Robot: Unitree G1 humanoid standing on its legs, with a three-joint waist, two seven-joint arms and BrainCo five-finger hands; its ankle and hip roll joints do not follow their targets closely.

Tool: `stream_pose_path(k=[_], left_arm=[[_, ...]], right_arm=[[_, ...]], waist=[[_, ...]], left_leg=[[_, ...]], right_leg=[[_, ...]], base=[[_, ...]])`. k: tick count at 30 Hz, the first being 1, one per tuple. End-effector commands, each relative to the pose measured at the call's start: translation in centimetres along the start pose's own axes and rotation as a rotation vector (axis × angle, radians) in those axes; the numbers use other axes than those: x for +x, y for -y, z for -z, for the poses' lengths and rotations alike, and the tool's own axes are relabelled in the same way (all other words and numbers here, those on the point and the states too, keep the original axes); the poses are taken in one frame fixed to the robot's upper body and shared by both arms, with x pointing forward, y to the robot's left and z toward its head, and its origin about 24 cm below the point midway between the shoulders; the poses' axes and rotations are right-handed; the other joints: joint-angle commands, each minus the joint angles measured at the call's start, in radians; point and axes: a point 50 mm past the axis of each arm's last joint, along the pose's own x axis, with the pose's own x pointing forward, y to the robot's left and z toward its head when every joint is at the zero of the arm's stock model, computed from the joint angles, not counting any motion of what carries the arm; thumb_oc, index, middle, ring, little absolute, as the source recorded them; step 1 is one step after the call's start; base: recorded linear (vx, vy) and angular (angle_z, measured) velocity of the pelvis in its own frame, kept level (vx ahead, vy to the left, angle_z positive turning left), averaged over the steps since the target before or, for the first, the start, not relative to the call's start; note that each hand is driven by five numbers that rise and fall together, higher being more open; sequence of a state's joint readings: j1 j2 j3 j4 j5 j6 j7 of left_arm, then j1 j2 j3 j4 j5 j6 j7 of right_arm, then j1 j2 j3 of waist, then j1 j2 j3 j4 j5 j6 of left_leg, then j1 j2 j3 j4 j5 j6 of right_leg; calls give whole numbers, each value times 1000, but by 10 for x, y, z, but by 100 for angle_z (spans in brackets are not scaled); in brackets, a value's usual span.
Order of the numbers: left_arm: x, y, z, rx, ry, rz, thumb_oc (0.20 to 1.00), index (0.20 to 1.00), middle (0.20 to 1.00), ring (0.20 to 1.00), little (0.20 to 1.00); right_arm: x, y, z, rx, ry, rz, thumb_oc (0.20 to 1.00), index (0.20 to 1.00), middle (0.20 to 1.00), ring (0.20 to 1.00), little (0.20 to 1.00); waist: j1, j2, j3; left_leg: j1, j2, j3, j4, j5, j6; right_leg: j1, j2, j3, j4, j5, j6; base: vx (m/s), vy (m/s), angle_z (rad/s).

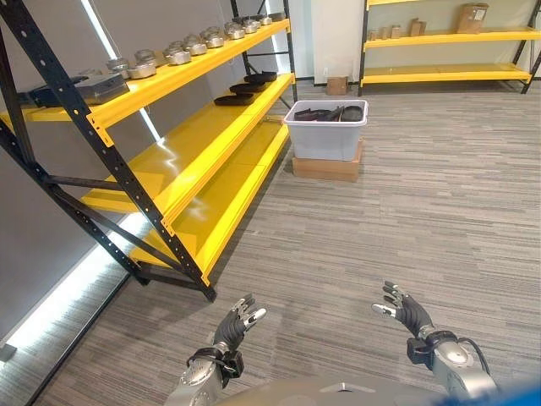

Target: Move parts from the plastic box to the shelf.

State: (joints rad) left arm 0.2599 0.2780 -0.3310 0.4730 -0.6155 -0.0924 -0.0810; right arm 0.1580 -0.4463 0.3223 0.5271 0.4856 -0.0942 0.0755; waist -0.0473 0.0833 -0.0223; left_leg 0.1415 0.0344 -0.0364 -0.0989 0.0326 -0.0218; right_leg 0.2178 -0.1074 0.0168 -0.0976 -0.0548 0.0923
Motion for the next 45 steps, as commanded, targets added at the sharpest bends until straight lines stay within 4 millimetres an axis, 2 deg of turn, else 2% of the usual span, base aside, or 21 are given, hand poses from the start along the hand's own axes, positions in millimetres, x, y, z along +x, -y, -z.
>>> stream_pose_path(k=[1,20,28,33,36,39,40,43,44,45], left_arm=[[5,-10,-23,8,102,-22,1000,1000,1000,1000,1000],[5,-5,-18,0,79,-4,1000,1000,1000,1000,1000],[6,-5,-22,-4,99,-6,1000,1000,1000,1000,1000],[7,-7,-28,-4,120,-18,1000,1000,1000,1000,1000],[8,-8,-30,-2,129,-24,1000,1000,1000,1000,1000],[8,-8,-38,14,153,-17,1000,1000,1000,1000,1000],[9,-8,-42,28,163,-13,1000,1000,1000,1000,1000],[10,-7,-45,62,160,-7,1000,1000,1000,1000,1000],[10,-7,-45,62,160,-7,1000,1000,1000,1000,1000],[11,-7,-46,69,163,-7,1000,1000,1000,1000,1000]], right_arm=[[5,-7,-20,-17,109,-29,1000,1000,1000,1000,1000],[4,-12,-16,-15,89,-50,1000,1000,1000,1000,1000],[7,-12,-19,-24,96,-50,1000,1000,1000,1000,1000],[10,-14,-23,-29,101,-54,1000,1000,1000,1000,1000],[11,-15,-24,-31,104,-59,1000,1000,1000,1000,1000],[12,-16,-23,-34,96,-64,1000,1000,1000,1000,1000],[11,-17,-22,-27,93,-65,1000,1000,1000,1000,1000],[10,-20,-19,-2,86,-69,1000,1000,1000,1000,1000],[10,-20,-19,-2,86,-69,1000,1000,1000,1000,1000],[11,-21,-21,5,94,-74,1000,1000,1000,1000,1000]], waist=[[11,-56,-22],[12,-54,-19],[18,-59,-3],[27,-68,8],[32,-69,9],[34,-69,24],[25,-70,49],[9,-69,98],[9,-70,99],[5,-64,121]], left_leg=[[-21,30,-31,12,-80,-5],[-16,27,-34,12,-80,-4],[-36,24,-33,25,-85,1],[-79,3,-30,70,-105,13],[-96,-14,-29,90,-121,28],[-106,-40,-42,121,-145,55],[-104,-59,-54,134,-149,74],[-85,-97,-81,154,-156,105],[-84,-98,-80,154,-157,105],[-75,-97,-84,155,-156,113]], right_leg=[[-41,-31,-5,10,-19,17],[-35,-29,-2,10,-22,16],[-61,-33,11,10,-12,21],[-79,-53,16,10,-2,33],[-109,-72,20,71,-11,41],[-176,-94,32,223,-32,62],[-245,-105,51,368,6,72],[-372,-111,98,615,179,41],[-373,-112,100,618,178,41],[-411,-94,109,689,191,31]], base=[[0,0,0],[0,0,0],[-3,4,0],[-8,58,-7],[10,118,-4],[-9,182,-7],[-22,263,-4],[-9,205,24],[-6,117,42],[33,144,49]])
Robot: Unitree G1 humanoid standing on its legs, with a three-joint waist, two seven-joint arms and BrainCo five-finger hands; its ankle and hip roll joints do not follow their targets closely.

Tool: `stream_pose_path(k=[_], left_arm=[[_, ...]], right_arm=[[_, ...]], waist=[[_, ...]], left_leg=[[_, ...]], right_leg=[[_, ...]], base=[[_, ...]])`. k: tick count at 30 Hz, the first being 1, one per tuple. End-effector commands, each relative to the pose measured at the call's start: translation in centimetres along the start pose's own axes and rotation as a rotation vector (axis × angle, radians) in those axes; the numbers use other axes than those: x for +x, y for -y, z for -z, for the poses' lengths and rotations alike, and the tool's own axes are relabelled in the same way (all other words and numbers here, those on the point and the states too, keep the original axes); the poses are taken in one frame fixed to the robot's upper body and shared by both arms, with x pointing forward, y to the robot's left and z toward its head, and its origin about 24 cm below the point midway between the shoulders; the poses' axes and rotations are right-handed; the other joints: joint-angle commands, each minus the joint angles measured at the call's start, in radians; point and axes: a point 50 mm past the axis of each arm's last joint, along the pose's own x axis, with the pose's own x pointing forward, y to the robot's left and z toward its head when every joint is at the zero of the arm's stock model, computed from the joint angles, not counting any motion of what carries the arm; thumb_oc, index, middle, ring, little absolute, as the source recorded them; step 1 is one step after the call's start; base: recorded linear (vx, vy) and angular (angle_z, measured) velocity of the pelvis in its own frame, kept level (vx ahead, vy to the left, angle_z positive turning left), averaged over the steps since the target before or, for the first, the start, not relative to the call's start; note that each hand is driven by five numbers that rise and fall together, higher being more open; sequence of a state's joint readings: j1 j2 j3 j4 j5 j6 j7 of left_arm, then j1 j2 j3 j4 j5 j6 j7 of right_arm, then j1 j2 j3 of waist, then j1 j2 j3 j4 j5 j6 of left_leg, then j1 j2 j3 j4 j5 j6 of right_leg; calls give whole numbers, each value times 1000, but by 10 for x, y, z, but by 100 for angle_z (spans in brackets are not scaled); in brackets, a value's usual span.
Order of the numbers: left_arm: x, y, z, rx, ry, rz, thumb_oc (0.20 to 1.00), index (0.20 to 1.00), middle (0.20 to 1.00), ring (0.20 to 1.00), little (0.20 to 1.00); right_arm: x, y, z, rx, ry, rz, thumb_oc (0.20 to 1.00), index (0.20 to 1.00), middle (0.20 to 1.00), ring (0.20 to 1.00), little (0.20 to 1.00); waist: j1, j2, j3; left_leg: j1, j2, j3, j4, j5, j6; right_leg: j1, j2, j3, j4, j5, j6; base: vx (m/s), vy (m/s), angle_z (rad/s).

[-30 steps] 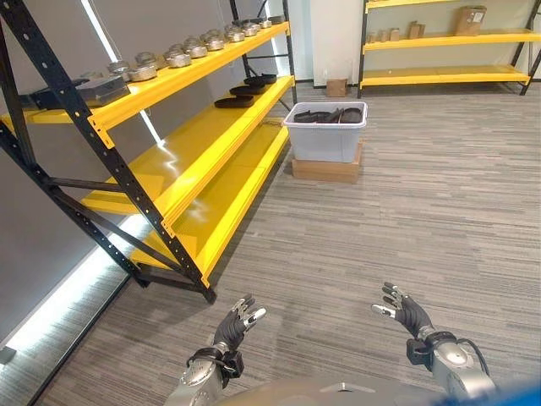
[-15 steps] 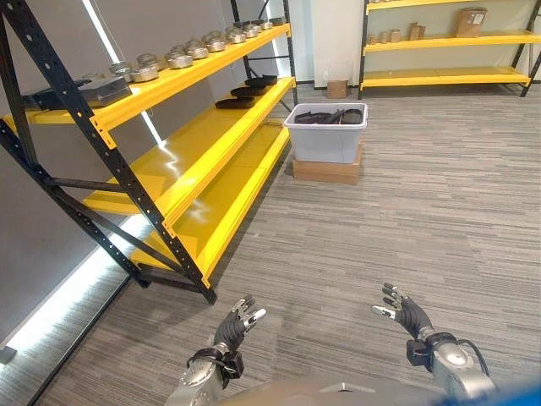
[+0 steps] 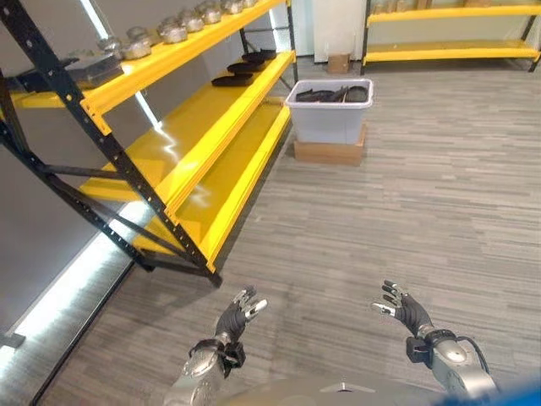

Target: Move parts from the plastic box to the shelf.

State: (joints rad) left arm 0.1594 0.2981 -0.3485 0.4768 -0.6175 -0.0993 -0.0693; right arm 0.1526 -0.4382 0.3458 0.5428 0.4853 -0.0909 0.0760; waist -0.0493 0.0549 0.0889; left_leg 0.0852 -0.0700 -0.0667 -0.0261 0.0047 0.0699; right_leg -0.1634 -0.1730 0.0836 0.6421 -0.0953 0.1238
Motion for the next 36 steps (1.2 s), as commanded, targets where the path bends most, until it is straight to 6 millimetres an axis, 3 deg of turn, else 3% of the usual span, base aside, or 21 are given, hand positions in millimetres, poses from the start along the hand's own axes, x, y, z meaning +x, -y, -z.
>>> stream_pose_path(k=[1,4,8,12,13,14,15,16,17,20,22,23,24,26,27,28,29,30,31,33,36], left_arm=[[-5,-17,-16,32,81,-53,1000,1000,1000,1000,1000],[-2,-13,-21,20,98,-42,1000,1000,1000,1000,1000],[3,-14,-26,3,125,-68,1000,1000,1000,1000,1000],[5,-14,-27,-16,134,-90,1000,1000,1000,1000,1000],[5,-15,-25,-18,123,-95,1000,1000,1000,1000,1000],[8,-11,-25,-8,117,-85,1000,1000,1000,1000,1000],[8,-11,-25,-8,117,-85,1000,1000,1000,1000,1000],[11,-6,-29,-10,125,-66,1000,1000,1000,1000,1000],[12,-4,-32,-15,136,-55,1000,1000,1000,1000,1000],[14,-3,-38,-11,153,-49,1000,1000,1000,1000,1000],[15,-2,-42,-22,163,-50,1000,1000,1000,1000,1000],[15,-2,-42,-21,163,-51,1000,1000,1000,1000,1000],[15,-2,-44,-31,171,-52,1000,1000,1000,1000,1000],[12,-3,-44,-39,177,-67,1000,1000,1000,1000,1000],[10,-3,-44,-47,183,-69,1000,1000,1000,1000,1000],[10,-3,-44,-47,183,-69,1000,1000,1000,1000,1000],[7,-6,-40,-58,175,-82,1000,1000,1000,1000,1000],[6,-8,-36,-64,167,-86,1000,1000,1000,1000,1000],[4,-13,-30,-71,148,-107,1000,1000,1000,1000,1000],[1,-17,-26,-73,143,-127,1000,1000,1000,1000,1000],[1,-19,-24,-73,135,-142,1000,1000,1000,1000,1000]], right_arm=[[9,-18,-30,18,138,-67,1000,1000,1000,1000,1000],[10,-19,-37,33,164,-74,1000,1000,1000,1000,1000],[14,-24,-45,32,191,-77,1000,1000,1000,1000,1000],[16,-23,-50,14,200,-75,1000,1000,1000,1000,1000],[14,-21,-49,13,200,-70,1000,1000,1000,1000,1000],[13,-16,-52,-4,207,-55,1000,1000,1000,1000,1000],[13,-16,-52,-4,207,-55,1000,1000,1000,1000,1000],[12,-7,-56,-3,215,-35,1000,1000,1000,1000,1000],[13,-5,-59,-17,222,-32,1000,1000,1000,1000,1000],[15,-4,-65,-14,237,-33,1000,1000,1000,1000,1000],[14,-3,-68,-18,245,-32,1000,1000,1000,1000,1000],[14,-3,-68,-18,246,-32,1000,1000,1000,1000,1000],[14,0,-72,-25,259,-23,1000,1000,1000,1000,1000],[14,4,-77,-27,277,8,1000,1000,1000,1000,1000],[13,6,-80,-30,286,15,1000,1000,1000,1000,1000],[13,6,-80,-29,286,15,1000,1000,1000,1000,1000],[13,5,-84,-36,300,3,1000,1000,1000,1000,1000],[13,5,-82,-50,292,1,1000,1000,1000,1000,1000],[13,7,-77,-59,275,11,1000,1000,1000,1000,1000],[13,7,-69,-36,256,19,1000,1000,1000,1000,1000],[12,6,-63,-35,242,26,1000,1000,1000,1000,1000]], waist=[[9,-24,25],[-11,-29,35],[-30,-44,44],[-31,-53,34],[-33,-57,18],[-51,-60,-15],[-52,-59,-15],[-68,-38,-37],[-64,-32,-37],[-63,-28,-41],[-48,-37,-30],[-50,-40,-32],[-28,-60,-9],[22,-72,44],[36,-73,57],[36,-75,55],[56,-79,62],[66,-83,70],[88,-84,84],[110,-70,83],[117,-63,82]], left_leg=[[2,8,-52,75,-138,31],[50,-5,-59,50,-159,28],[123,-6,-80,-11,-182,-3],[195,23,-86,-33,-218,-26],[203,34,-93,-29,-235,-31],[205,78,-95,19,-281,-44],[205,78,-95,19,-281,-44],[188,156,-102,154,-260,-67],[174,169,-101,217,-214,-73],[112,191,-115,373,-39,-80],[24,186,-123,582,52,-71],[20,182,-125,581,55,-71],[-76,164,-124,764,135,-66],[-234,59,-100,860,33,-41],[-297,29,-76,858,-2,-36],[-300,27,-75,856,1,-36],[-368,21,-49,753,-26,-33],[-409,32,-37,675,-17,-37],[-425,35,-30,489,11,-52],[-420,61,-47,261,104,-82],[-413,86,-51,137,151,-96]], right_leg=[[-92,-17,-8,-6,188,-12],[-156,47,-51,-203,145,-7],[-154,33,-61,-585,229,33],[-146,44,-94,-630,258,43],[-133,46,-103,-626,251,33],[-128,80,-80,-608,250,12],[-128,80,-80,-608,250,12],[-148,141,-105,-487,171,-27],[-144,147,-125,-447,147,-36],[-103,200,-116,-445,101,-75],[-42,216,-102,-479,84,-109],[-44,212,-103,-481,87,-109],[23,213,-96,-524,79,-132],[103,203,-63,-564,72,-139],[131,200,-50,-571,72,-132],[128,198,-50,-572,73,-132],[166,193,-30,-580,63,-122],[180,191,-23,-579,52,-122],[218,197,-7,-574,30,-122],[272,219,9,-584,-4,-122],[321,226,21,-597,-30,-125]], base=[[82,157,17],[189,7,-34],[267,-93,12],[248,-128,17],[370,-284,16],[366,-284,26],[733,-493,68],[611,-347,72],[701,-410,66],[328,-263,2],[258,-231,-19],[257,-288,-32],[278,-279,-39],[309,-200,-24],[124,-17,-30],[236,-13,-53],[268,-7,-46],[464,23,-58],[393,58,-82],[394,76,-59],[305,70,-53]])
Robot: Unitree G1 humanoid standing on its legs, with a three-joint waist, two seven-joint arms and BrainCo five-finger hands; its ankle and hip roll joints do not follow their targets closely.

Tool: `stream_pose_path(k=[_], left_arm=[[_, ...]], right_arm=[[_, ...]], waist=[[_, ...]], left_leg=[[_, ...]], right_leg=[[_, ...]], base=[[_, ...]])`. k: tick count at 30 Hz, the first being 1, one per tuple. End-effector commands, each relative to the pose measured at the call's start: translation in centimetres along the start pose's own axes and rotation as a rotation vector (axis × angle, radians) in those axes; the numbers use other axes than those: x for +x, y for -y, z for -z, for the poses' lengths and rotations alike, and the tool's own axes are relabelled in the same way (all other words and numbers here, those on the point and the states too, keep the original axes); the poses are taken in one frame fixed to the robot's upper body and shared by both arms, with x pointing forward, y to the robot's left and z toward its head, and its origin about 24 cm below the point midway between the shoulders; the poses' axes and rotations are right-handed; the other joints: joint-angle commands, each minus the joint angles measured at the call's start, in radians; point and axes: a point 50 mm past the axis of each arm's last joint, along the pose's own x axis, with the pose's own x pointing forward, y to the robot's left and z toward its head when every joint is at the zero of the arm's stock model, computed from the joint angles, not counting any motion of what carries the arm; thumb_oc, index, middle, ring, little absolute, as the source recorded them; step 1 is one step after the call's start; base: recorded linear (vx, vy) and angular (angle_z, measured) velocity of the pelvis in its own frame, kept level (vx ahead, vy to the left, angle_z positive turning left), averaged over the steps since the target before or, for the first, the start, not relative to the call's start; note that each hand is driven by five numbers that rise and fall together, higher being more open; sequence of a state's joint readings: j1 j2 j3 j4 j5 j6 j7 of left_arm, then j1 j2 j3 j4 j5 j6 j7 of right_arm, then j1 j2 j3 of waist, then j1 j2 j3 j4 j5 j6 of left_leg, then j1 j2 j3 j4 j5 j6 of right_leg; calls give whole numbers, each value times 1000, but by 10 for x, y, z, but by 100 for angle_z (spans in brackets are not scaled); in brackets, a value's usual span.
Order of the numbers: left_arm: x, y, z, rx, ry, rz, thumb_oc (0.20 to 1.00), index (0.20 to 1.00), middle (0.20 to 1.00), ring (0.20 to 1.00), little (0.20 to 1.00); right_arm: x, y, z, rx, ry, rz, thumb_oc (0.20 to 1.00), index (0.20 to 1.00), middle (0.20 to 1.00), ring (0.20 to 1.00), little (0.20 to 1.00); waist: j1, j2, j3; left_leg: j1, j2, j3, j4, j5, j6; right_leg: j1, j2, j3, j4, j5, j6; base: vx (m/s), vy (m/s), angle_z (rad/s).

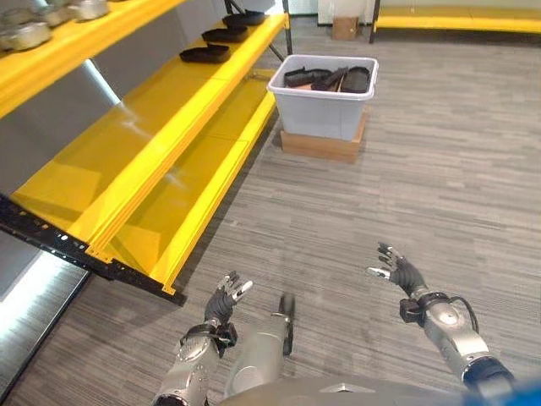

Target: Move parts from the plastic box to the shelf.

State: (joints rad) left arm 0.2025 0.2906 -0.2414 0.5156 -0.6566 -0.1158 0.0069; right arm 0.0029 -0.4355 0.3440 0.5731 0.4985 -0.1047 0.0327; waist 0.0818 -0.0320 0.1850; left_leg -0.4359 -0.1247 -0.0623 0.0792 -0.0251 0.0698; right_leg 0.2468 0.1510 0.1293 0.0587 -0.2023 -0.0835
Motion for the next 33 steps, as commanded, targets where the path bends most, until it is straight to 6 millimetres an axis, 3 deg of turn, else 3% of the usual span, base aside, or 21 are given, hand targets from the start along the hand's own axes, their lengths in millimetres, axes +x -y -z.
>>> stream_pose_path(k=[1,4,5,8,10,11,12,13,14,16,17,18,19,21,25,30,33], left_arm=[[12,17,-30,4,130,60,1000,1000,1000,1000,1000],[12,16,-34,-6,144,52,1000,1000,1000,1000,1000],[12,16,-36,2,153,52,1000,1000,1000,1000,1000],[13,17,-39,9,161,62,1000,1000,1000,1000,1000],[13,16,-43,29,167,65,1000,1000,1000,1000,1000],[13,16,-43,29,167,65,1000,1000,1000,1000,1000],[13,16,-45,39,168,65,1000,1000,1000,1000,1000],[15,14,-49,59,175,59,1000,1000,1000,1000,1000],[15,13,-51,69,179,55,1000,1000,1000,1000,1000],[16,13,-53,79,179,55,1000,1000,1000,1000,1000],[17,12,-55,92,178,54,1000,1000,1000,1000,1000],[17,12,-55,92,179,54,1000,1000,1000,1000,1000],[18,13,-57,92,184,59,1000,1000,1000,1000,1000],[21,17,-57,90,182,67,1000,1000,1000,1000,1000],[22,20,-49,78,164,75,1000,1000,1000,1000,1000],[19,22,-41,78,147,80,1000,1000,1000,1000,1000],[21,28,-45,68,164,89,1000,1000,1000,1000,1000]], right_arm=[[-9,5,-13,-5,98,9,1000,1000,1000,1000,1000],[-9,2,-11,15,94,5,1000,1000,1000,1000,1000],[-10,-1,-9,33,90,8,1000,1000,1000,1000,1000],[-8,-6,-11,55,102,-6,1000,1000,1000,1000,1000],[-6,-13,-16,62,122,-34,1000,1000,1000,1000,1000],[-6,-13,-16,61,122,-34,1000,1000,1000,1000,1000],[-5,-16,-20,68,139,-44,1000,1000,1000,1000,1000],[-3,-21,-22,77,145,-56,1000,1000,1000,1000,1000],[-3,-24,-24,78,153,-64,1000,1000,1000,1000,1000],[-3,-27,-26,82,163,-77,1000,1000,1000,1000,1000],[-3,-30,-24,92,156,-85,1000,1000,1000,1000,1000],[-3,-30,-24,92,156,-85,1000,1000,1000,1000,1000],[-4,-33,-30,93,175,-103,1000,1000,1000,1000,1000],[-3,-33,-32,97,182,-103,1000,1000,1000,1000,1000],[-2,-31,-32,91,182,-95,1000,1000,1000,1000,1000],[-5,-29,-29,90,172,-90,1000,1000,1000,1000,1000],[-1,-27,-38,89,200,-82,1000,1000,1000,1000,1000]], waist=[[-9,29,-23],[1,26,-41],[6,20,-59],[11,0,-79],[24,-31,-104],[25,-29,-106],[27,-37,-106],[15,-36,-87],[1,-27,-75],[-17,-14,-64],[-38,15,-43],[-40,11,-40],[-65,29,-16],[-85,34,-2],[-103,7,1],[-100,-13,-18],[-90,-12,-65]], left_leg=[[104,159,-50,-38,203,-106],[129,167,-48,-41,205,-101],[120,157,-34,-9,219,-96],[95,129,-17,69,163,-77],[99,83,-17,120,87,-43],[96,85,-18,119,89,-43],[102,67,-19,132,61,-28],[149,45,-33,125,26,0],[179,38,-40,115,17,13],[207,34,-48,102,12,25],[268,40,-68,73,-2,39],[271,35,-69,74,-3,40],[334,34,-85,64,-20,42],[380,24,-100,58,-40,39],[460,-5,-125,38,-88,21],[499,-11,-140,25,-113,11],[483,20,-137,-12,-103,-12]], right_leg=[[-44,-98,-13,-27,53,86],[-1,-117,8,-24,25,98],[22,-149,-1,-9,11,112],[33,-188,-4,9,22,138],[-8,-233,4,123,113,181],[-12,-231,4,123,114,181],[-39,-234,16,218,192,200],[-135,-225,17,397,316,219],[-180,-213,9,493,365,222],[-227,-202,-3,571,389,220],[-325,-178,-28,658,342,201],[-324,-183,-29,665,336,201],[-431,-179,-65,608,227,163],[-468,-180,-107,495,184,151],[-461,-185,-149,143,210,175],[-387,-190,-151,13,249,175],[-349,-182,-165,-35,247,159]], base=[[368,132,-13],[345,144,3],[500,244,-79],[374,181,-113],[338,186,8],[203,138,40],[240,197,47],[321,275,29],[307,287,8],[214,195,80],[174,142,102],[357,241,62],[276,129,28],[324,108,55],[252,-3,34],[191,-62,24],[176,-141,5]])
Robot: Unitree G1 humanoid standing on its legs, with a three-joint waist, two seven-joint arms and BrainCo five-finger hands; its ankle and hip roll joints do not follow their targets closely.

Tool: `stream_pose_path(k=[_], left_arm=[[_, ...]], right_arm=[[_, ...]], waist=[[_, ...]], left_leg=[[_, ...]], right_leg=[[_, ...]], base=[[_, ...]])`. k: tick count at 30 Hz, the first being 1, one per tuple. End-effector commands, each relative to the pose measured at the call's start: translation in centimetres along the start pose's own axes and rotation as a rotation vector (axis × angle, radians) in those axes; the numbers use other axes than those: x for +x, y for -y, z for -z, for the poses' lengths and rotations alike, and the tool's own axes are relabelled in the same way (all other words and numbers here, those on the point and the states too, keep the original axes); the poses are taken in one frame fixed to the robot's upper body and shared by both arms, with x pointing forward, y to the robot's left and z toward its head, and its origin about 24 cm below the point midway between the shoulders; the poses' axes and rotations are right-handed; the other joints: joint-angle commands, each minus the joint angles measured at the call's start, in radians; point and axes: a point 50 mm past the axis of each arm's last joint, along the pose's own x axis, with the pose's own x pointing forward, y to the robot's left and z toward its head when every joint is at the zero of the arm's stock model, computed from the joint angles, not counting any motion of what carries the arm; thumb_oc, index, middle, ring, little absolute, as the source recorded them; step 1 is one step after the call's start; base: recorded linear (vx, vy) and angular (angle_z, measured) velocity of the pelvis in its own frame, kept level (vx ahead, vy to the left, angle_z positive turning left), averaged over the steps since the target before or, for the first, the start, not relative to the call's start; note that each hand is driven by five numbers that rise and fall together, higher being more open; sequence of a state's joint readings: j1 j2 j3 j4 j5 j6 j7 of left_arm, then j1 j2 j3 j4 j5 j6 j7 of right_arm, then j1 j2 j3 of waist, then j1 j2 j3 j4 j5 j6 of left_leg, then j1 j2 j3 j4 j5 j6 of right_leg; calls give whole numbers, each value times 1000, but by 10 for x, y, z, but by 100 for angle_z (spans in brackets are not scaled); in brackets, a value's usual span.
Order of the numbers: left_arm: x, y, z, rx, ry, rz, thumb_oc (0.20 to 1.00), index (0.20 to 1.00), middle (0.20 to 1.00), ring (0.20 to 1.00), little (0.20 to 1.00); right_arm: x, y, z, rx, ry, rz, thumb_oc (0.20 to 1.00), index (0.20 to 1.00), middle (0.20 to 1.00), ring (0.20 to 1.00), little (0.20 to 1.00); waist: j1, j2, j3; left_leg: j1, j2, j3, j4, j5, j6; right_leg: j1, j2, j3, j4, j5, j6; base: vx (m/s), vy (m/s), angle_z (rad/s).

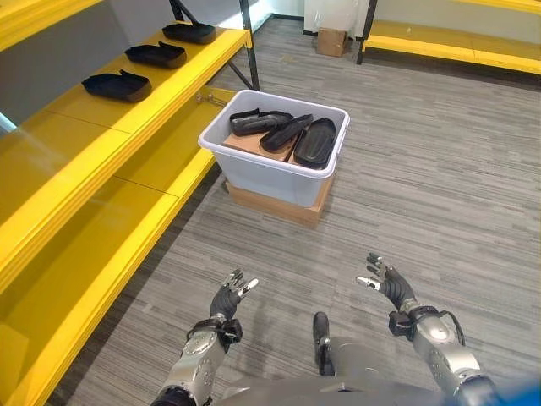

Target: Move parts from the plastic box to the shelf.

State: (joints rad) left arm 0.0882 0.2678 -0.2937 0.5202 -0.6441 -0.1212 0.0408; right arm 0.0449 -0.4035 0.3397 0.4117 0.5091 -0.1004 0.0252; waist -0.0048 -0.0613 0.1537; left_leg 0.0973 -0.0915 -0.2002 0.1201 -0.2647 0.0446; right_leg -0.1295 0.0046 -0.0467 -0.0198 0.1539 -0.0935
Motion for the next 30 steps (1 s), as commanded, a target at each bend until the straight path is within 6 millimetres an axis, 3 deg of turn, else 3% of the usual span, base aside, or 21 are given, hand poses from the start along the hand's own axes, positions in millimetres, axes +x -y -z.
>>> stream_pose_path(k=[1,4,5,6,7,9,12,13,15,17,19,21,22,23,25,26,27,30], left_arm=[[3,-2,-21,39,95,21,1000,1000,1000,1000,1000],[4,1,-25,42,109,33,1000,1000,1000,1000,1000],[2,2,-25,28,118,37,1000,1000,1000,1000,1000],[2,2,-25,27,118,37,1000,1000,1000,1000,1000],[-1,2,-24,22,114,45,1000,1000,1000,1000,1000],[-2,0,-20,6,100,31,1000,1000,1000,1000,1000],[-2,-5,-17,-11,85,7,1000,1000,1000,1000,1000],[-2,-6,-18,-14,88,-6,1000,1000,1000,1000,1000],[0,-7,-20,-15,97,-18,1000,1000,1000,1000,1000],[3,-3,-23,-11,104,-8,1000,1000,1000,1000,1000],[5,-2,-22,14,95,-1,1000,1000,1000,1000,1000],[4,-1,-21,10,91,8,1000,1000,1000,1000,1000],[2,-3,-21,14,96,9,1000,1000,1000,1000,1000],[2,-3,-21,14,96,9,1000,1000,1000,1000,1000],[2,-4,-28,23,115,17,1000,1000,1000,1000,1000],[2,-5,-28,23,115,16,1000,1000,1000,1000,1000],[3,-6,-34,39,138,15,1000,1000,1000,1000,1000],[7,-7,-47,81,172,17,1000,1000,1000,1000,1000]], right_arm=[[5,-3,-20,32,102,-8,1000,1000,1000,1000,1000],[5,0,-21,33,104,6,1000,1000,1000,1000,1000],[4,4,-22,25,107,9,1000,1000,1000,1000,1000],[4,4,-22,25,107,9,1000,1000,1000,1000,1000],[1,10,-22,7,107,21,1000,1000,1000,1000,1000],[1,11,-21,4,97,32,1000,1000,1000,1000,1000],[1,11,-18,27,94,51,1000,1000,1000,1000,1000],[1,11,-18,32,96,60,1000,1000,1000,1000,1000],[1,11,-17,44,99,74,1000,1000,1000,1000,1000],[1,15,-16,52,99,97,1000,1000,1000,1000,1000],[0,17,-13,28,84,112,1000,1000,1000,1000,1000],[-1,16,-12,33,78,104,1000,1000,1000,1000,1000],[-1,13,-10,23,70,87,1000,1000,1000,1000,1000],[-1,13,-10,23,70,87,1000,1000,1000,1000,1000],[1,8,-13,39,81,61,1000,1000,1000,1000,1000],[1,8,-13,39,81,61,1000,1000,1000,1000,1000],[3,4,-16,49,94,48,1000,1000,1000,1000,1000],[9,-7,-25,56,124,11,1000,1000,1000,1000,1000]], waist=[[-5,18,-38],[-11,21,-41],[-8,28,-30],[-8,28,-30],[9,30,16],[16,21,28],[25,-5,28],[28,-5,28],[29,14,27],[24,31,25],[21,40,14],[31,44,6],[43,49,-20],[43,49,-20],[55,26,-30],[55,25,-32],[61,14,-34],[69,-4,-38]], left_leg=[[-52,-11,-2,-48,131,11],[-80,-6,-13,57,103,-7],[-146,-8,13,276,135,-36],[-147,-7,13,277,135,-36],[-261,-24,41,537,225,-66],[-321,0,50,568,232,-50],[-330,139,48,350,225,-30],[-316,188,28,219,254,-40],[-310,295,0,-2,390,-78],[-325,357,49,-172,467,-118],[-362,366,150,-198,471,-145],[-338,364,120,-196,476,-153],[-317,347,78,-187,472,-155],[-317,347,78,-187,472,-155],[-380,296,99,-29,399,-138],[-386,294,99,-22,395,-137],[-414,269,111,44,353,-128],[-475,191,125,177,250,-84]], right_leg=[[30,-33,10,42,-114,167],[33,-18,21,57,-143,147],[69,-11,18,52,-158,129],[69,-11,18,52,-158,129],[125,-10,15,58,-184,108],[140,-22,21,67,-196,105],[161,-50,44,80,-224,117],[161,-50,55,92,-238,120],[172,-43,80,108,-273,124],[206,-47,79,101,-304,129],[263,-68,65,82,-321,143],[282,-79,75,72,-325,152],[320,-120,83,61,-327,177],[320,-120,83,61,-327,177],[322,-197,84,58,-302,214],[320,-199,83,58,-302,214],[324,-229,76,60,-292,228],[275,-301,90,103,-208,248]], base=[[157,-136,-11],[141,-102,-5],[125,-54,14],[161,-61,6],[91,-27,-5],[101,-6,-8],[152,86,-18],[173,161,-17],[167,218,-31],[215,256,-11],[243,243,24],[291,307,40],[352,382,-3],[349,437,-31],[224,341,-50],[191,292,-44],[173,297,-18],[175,349,5]])
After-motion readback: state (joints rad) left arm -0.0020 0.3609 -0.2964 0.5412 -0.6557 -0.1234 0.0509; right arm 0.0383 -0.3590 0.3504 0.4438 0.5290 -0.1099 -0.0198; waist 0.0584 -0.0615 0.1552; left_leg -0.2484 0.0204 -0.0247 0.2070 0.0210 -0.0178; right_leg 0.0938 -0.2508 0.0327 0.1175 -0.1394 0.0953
